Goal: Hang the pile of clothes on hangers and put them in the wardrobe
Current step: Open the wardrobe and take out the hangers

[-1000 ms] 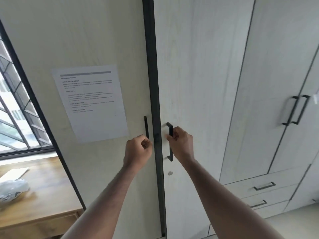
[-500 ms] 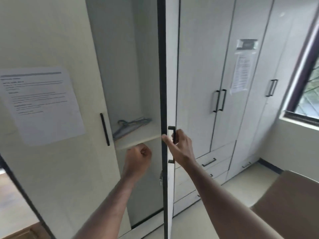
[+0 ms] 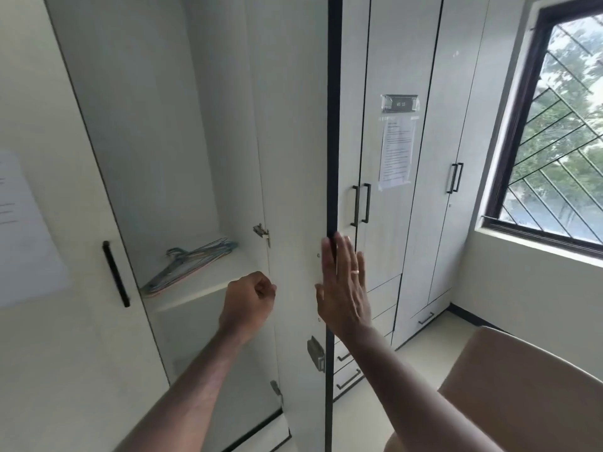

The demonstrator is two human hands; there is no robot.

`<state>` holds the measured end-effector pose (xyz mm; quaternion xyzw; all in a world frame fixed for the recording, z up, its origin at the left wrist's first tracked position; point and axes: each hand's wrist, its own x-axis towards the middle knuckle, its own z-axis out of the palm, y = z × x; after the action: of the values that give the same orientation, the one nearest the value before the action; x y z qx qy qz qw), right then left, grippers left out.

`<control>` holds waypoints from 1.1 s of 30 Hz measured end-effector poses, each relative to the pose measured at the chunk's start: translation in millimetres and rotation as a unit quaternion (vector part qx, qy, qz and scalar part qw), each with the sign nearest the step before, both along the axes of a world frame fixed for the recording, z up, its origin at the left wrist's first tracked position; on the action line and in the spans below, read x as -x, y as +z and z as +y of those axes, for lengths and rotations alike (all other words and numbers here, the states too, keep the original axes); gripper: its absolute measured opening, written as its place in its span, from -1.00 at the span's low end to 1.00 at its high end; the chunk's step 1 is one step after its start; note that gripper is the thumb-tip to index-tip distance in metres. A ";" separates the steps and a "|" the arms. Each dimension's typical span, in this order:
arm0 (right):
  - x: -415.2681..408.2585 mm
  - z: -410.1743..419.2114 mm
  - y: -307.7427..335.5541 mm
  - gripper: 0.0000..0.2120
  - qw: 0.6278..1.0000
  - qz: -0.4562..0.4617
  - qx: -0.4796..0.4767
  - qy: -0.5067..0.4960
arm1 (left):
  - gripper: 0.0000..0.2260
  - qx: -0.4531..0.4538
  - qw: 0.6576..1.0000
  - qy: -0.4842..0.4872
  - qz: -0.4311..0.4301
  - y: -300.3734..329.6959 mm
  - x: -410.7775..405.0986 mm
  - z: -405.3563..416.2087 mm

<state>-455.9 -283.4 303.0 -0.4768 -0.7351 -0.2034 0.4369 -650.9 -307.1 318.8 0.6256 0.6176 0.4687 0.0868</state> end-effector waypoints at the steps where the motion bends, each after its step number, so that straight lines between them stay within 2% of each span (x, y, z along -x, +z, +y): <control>1: -6.6 4.0 3.2 -0.16 0.997 -0.059 -0.038 -0.016 | -0.82 -0.001 1.000 -0.002 0.005 0.7 -7.3 3.7; 3: -21.3 17.0 3.1 -0.33 0.977 -0.186 -0.089 -0.061 | -0.84 -0.002 1.000 -0.001 0.018 0.2 -22.3 11.9; 5: -37.5 35.7 -4.2 -0.41 0.950 -0.275 -0.094 -0.111 | -0.85 0.002 1.000 -0.003 0.026 -0.3 -34.3 19.1; 11: -92.3 89.8 7.6 -0.39 0.898 -0.389 0.051 -0.200 | -0.85 0.015 0.999 0.018 0.027 0.9 -55.2 38.0; 17: -94.6 109.8 -6.3 -0.44 0.913 -0.377 -0.053 -0.147 | -0.86 0.026 0.998 0.041 0.045 1.6 -59.7 48.2; 20: -92.6 116.8 -6.0 -0.46 0.928 -0.347 -0.044 -0.128 | -0.89 0.033 0.996 0.061 0.054 2.6 -58.7 44.4; 26: -93.3 120.2 -11.6 -0.53 0.934 -0.339 -0.065 -0.095 | -0.89 0.039 0.990 0.106 0.080 2.8 -49.6 38.6; 30: -76.9 121.4 -12.1 -0.60 0.963 -0.261 -0.051 -0.051 | -0.85 0.054 0.985 0.114 0.116 -1.6 -43.3 30.6; 33: -54.8 119.3 -11.8 -0.50 0.973 -0.228 -0.041 -0.004 | -0.89 0.072 0.975 0.123 0.169 0.4 -29.1 21.2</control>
<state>-401.1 -164.1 291.2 -0.4022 -0.8046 -0.3382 0.2765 -621.8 -285.9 319.1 0.6069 0.7279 0.3175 -0.0324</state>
